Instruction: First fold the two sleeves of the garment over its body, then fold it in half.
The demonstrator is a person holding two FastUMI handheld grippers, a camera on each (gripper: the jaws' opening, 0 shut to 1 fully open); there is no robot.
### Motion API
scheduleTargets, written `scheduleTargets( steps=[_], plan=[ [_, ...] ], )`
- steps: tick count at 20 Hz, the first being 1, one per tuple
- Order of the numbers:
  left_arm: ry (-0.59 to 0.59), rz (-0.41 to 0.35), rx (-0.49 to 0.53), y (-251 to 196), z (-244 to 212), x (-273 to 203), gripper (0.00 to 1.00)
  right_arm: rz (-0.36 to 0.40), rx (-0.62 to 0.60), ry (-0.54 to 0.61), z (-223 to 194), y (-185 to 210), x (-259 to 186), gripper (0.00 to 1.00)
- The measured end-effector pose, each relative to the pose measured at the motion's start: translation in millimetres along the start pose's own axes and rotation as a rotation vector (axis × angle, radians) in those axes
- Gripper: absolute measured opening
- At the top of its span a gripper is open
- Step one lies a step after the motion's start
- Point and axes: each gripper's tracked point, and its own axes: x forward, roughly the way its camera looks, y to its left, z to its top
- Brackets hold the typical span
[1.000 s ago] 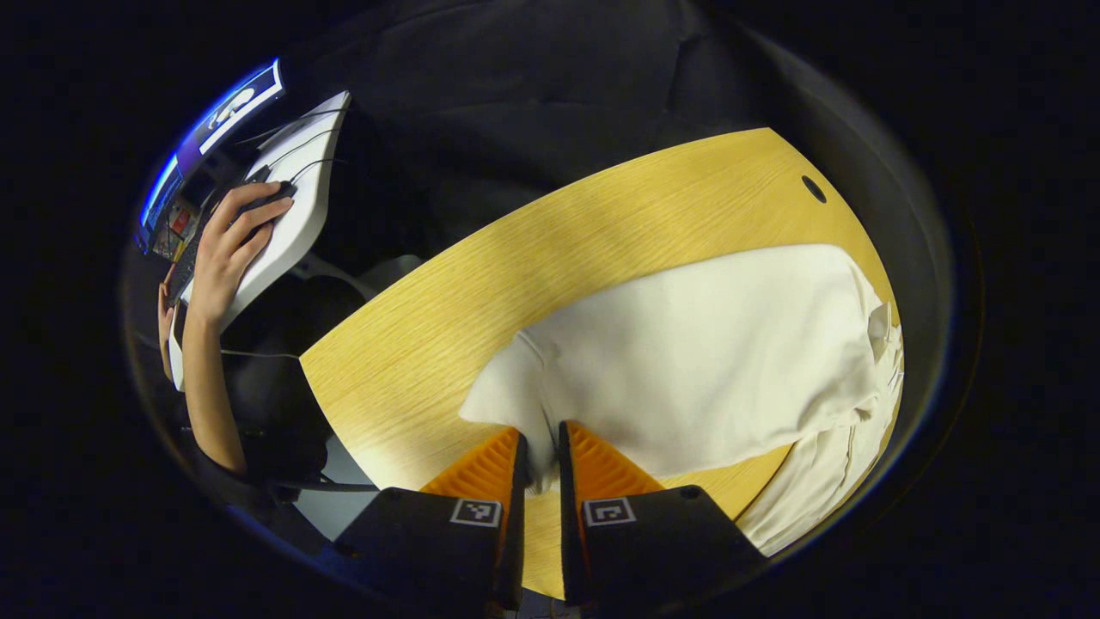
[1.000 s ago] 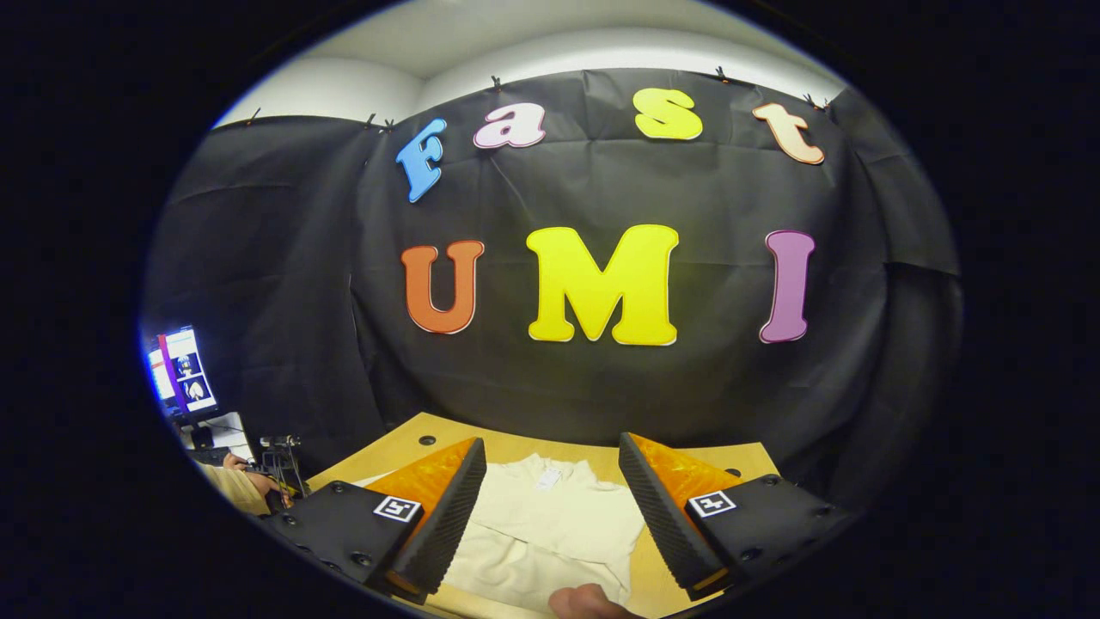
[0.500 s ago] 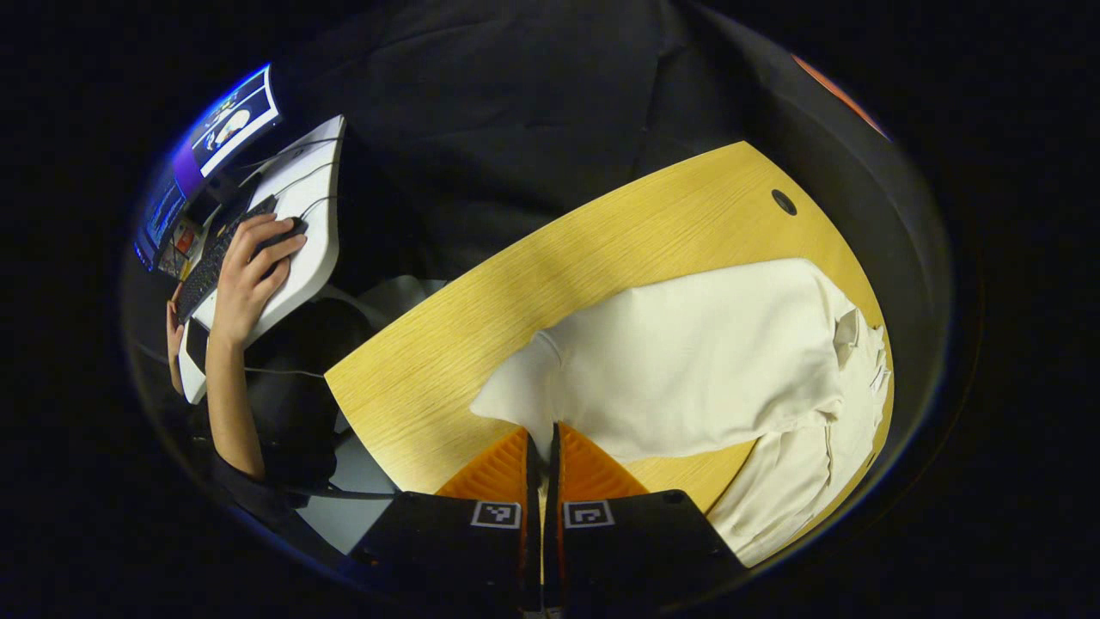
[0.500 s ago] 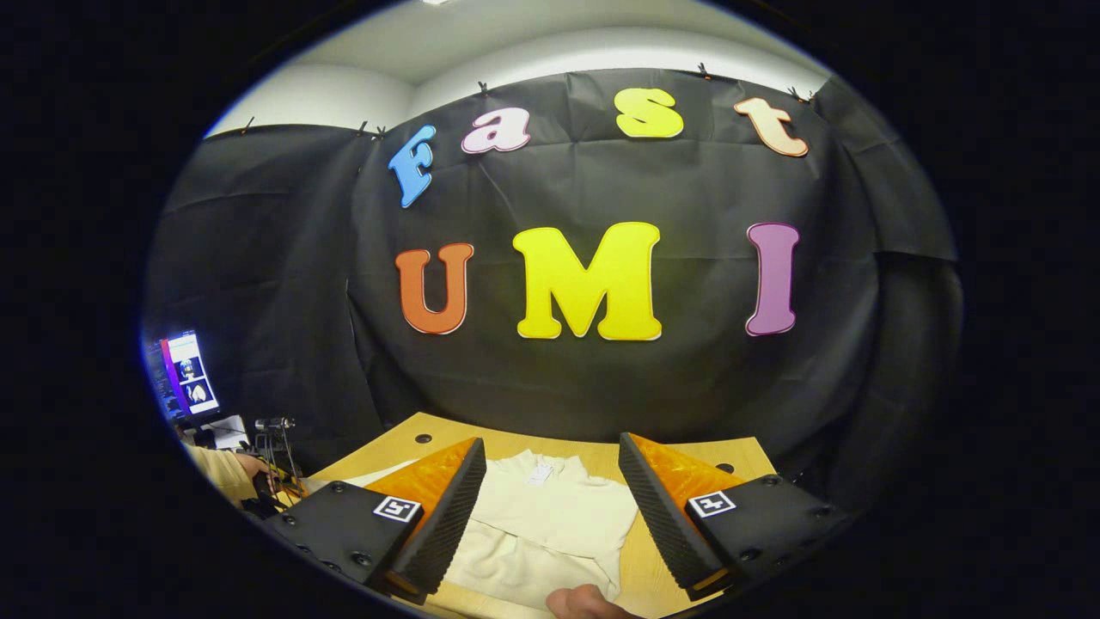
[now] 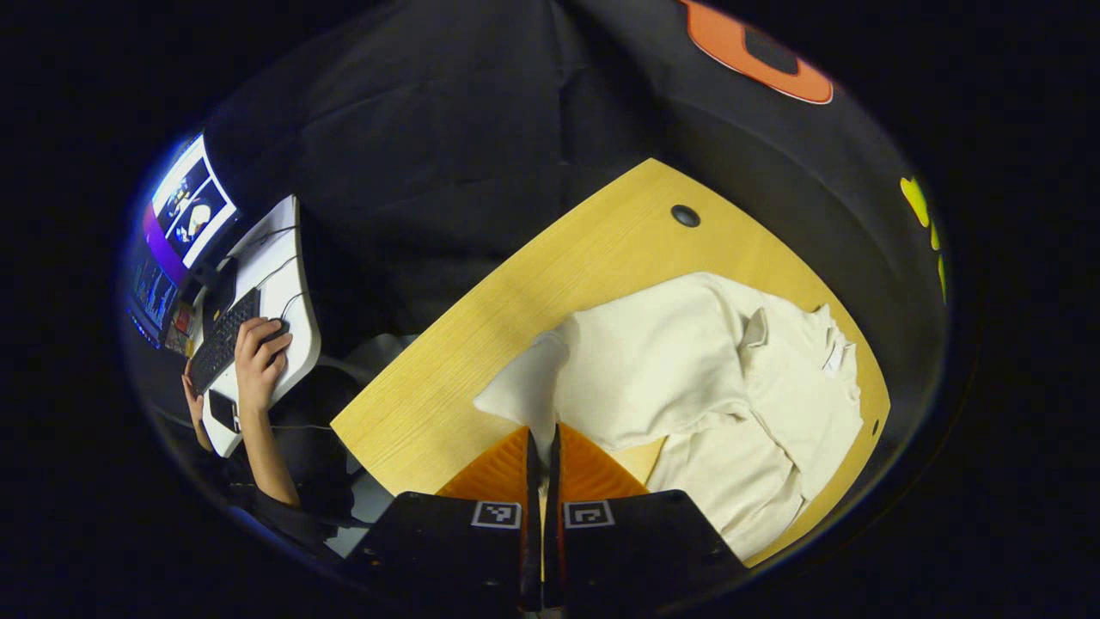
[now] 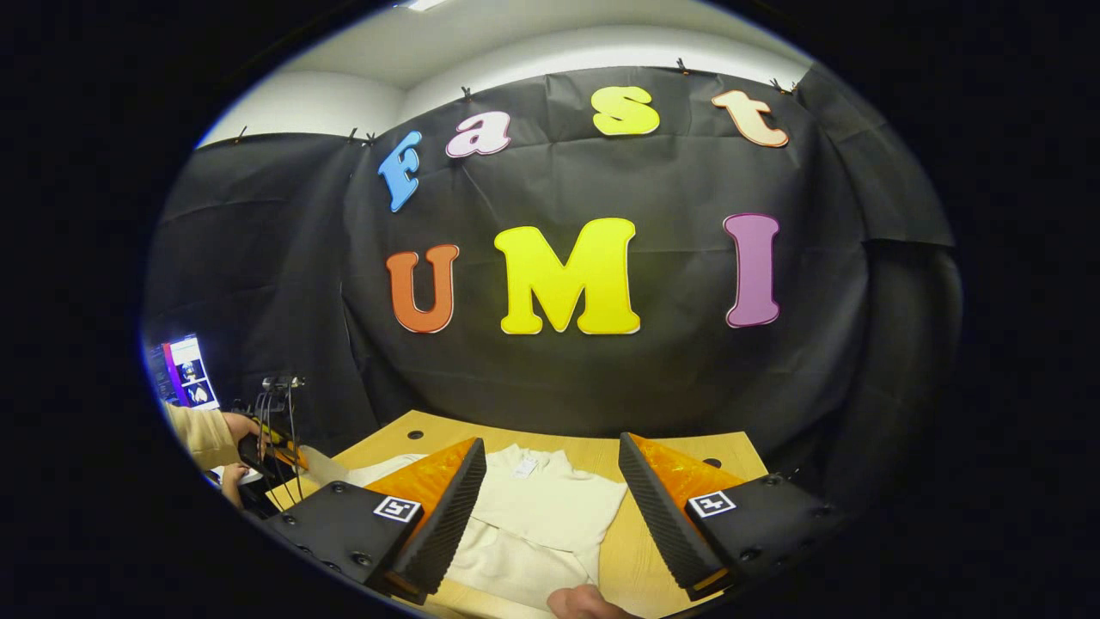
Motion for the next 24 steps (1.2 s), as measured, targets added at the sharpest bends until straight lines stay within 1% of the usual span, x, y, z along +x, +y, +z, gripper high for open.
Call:
scheduleTargets(
  steps=[1,2,3,4,6,8,9,10,11,12,13,14,16,17,18,20,24],
  plan=[
    [-0.011,-0.016,0.023,-18,4,-4,0.04,-0.003,0.0,-0.006,3,-5,-2,0.93],
    [-0.02,-0.034,0.049,-37,6,-8,0.04,-0.008,-0.001,-0.014,5,-11,-5,0.93],
    [-0.026,-0.049,0.075,-57,8,-12,0.04,-0.013,-0.002,-0.019,6,-17,-7,0.96],
    [-0.029,-0.068,0.098,-78,10,-14,0.04,-0.018,-0.004,-0.024,8,-22,-10,0.96],
    [-0.024,-0.106,0.144,-121,6,-16,0.04,-0.032,-0.004,-0.034,9,-33,-15,0.96],
    [-0.026,-0.127,0.197,-160,4,-17,0.04,-0.038,0.003,-0.032,10,-42,-20,0.96],
    [-0.029,-0.137,0.23,-181,2,-19,0.04,-0.042,0.005,-0.028,8,-46,-22,0.93],
    [-0.033,-0.152,0.263,-203,-2,-22,0.04,-0.047,0.008,-0.025,7,-52,-24,0.93],
    [-0.034,-0.168,0.298,-222,-7,-26,0.04,-0.055,0.015,-0.02,5,-58,-25,0.93],
    [-0.034,-0.185,0.33,-243,-13,-31,0.04,-0.063,0.022,-0.018,5,-62,-27,0.96],
    [-0.035,-0.201,0.364,-265,-18,-33,0.04,-0.074,0.027,-0.015,3,-66,-29,0.96],
    [-0.039,-0.208,0.4,-284,-23,-35,0.04,-0.085,0.031,-0.013,2,-71,-31,0.93],
    [-0.034,-0.227,0.462,-319,-37,-39,0.04,-0.112,0.04,0.004,-4,-84,-33,0.93],
    [-0.028,-0.241,0.486,-335,-45,-40,0.04,-0.125,0.045,0.009,-6,-89,-34,0.93],
    [-0.024,-0.257,0.51,-352,-52,-42,0.04,-0.14,0.049,0.011,-7,-93,-37,0.96],
    [-0.008,-0.278,0.555,-380,-68,-46,0.04,-0.168,0.048,0.02,-12,-103,-42,0.96],
    [0.018,-0.319,0.611,-428,-95,-54,0.04,-0.219,0.041,0.023,-13,-124,-54,0.96]
  ],
)
